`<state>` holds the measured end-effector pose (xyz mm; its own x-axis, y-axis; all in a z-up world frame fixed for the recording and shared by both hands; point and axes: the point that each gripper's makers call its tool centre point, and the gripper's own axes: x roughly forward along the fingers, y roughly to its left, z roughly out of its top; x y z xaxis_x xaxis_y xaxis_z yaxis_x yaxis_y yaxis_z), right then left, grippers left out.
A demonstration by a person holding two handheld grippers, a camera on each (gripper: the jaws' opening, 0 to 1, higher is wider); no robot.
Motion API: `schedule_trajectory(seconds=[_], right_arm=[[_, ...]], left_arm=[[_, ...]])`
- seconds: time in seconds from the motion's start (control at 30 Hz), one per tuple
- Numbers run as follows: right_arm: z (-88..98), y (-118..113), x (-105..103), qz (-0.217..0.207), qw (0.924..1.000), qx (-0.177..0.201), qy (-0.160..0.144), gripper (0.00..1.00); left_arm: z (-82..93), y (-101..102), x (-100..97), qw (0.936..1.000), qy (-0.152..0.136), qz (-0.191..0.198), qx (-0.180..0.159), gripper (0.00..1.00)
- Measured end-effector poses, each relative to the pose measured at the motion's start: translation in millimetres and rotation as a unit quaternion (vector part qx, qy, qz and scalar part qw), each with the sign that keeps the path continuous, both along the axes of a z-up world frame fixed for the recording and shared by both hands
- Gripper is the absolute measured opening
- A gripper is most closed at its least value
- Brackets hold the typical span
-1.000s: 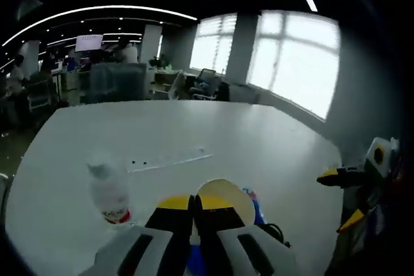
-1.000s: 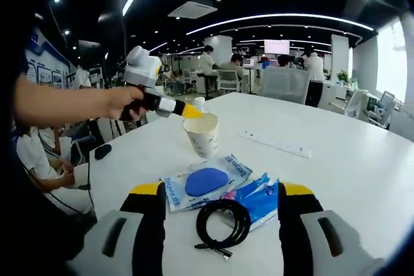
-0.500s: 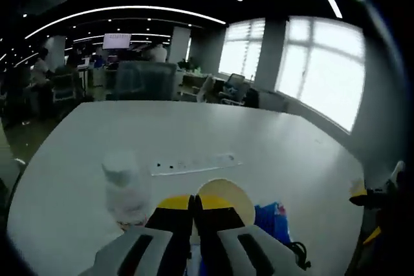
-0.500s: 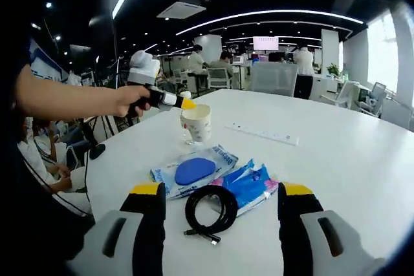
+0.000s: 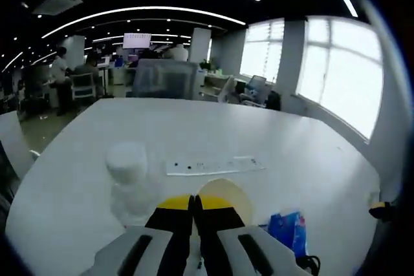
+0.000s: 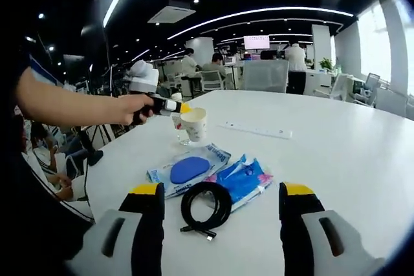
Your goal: Arrange the tabletop items into an orderly group along one side of the table until the central work area is clear of visible clutter.
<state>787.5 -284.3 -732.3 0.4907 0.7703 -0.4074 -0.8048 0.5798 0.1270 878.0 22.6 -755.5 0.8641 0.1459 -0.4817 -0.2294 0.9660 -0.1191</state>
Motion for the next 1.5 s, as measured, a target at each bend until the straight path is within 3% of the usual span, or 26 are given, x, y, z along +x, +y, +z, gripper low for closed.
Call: schedule_trajectory(seconds=[0.3, 0.47, 0.63, 0.73, 1.0, 1.27, 1.5], right_arm=[[-4.5, 3, -6, 0.005, 0.9999, -0.014, 0.0, 0.7], [-6.5, 3, -6, 0.005, 0.9998, -0.021, 0.0, 0.7], [-9.6, 1, -7, 0.002, 0.9996, -0.026, 0.006, 0.68], [-9.8, 2, -7, 0.001, 0.9996, -0.026, 0.005, 0.68], [-12.6, 8, -10, 0.007, 0.9995, -0.028, 0.009, 0.68], [-12.9, 14, -14, 0.014, 0.9995, -0.025, 0.011, 0.69], [-12.1, 17, -16, 0.016, 0.9996, -0.022, 0.009, 0.69]], left_arm=[[-16.4, -2, 7.9, 0.9998, 0.011, 0.006, 0.018, 0.0], [-27.8, -3, 11.4, 0.9998, 0.015, 0.008, 0.001, 0.0], [-31.3, -2, 9.5, 0.9997, 0.02, 0.011, 0.012, 0.0], [-39.3, 1, 5.5, 0.999, 0.036, 0.025, -0.008, 0.0], [-38.4, 1, -2.4, 0.9986, 0.05, 0.018, 0.004, 0.01], [-24.5, -1, -6.0, 0.9957, 0.053, -0.015, 0.074, 0.04], [-19.0, 4, -11.7, 0.9954, 0.051, -0.014, 0.08, 0.04]])
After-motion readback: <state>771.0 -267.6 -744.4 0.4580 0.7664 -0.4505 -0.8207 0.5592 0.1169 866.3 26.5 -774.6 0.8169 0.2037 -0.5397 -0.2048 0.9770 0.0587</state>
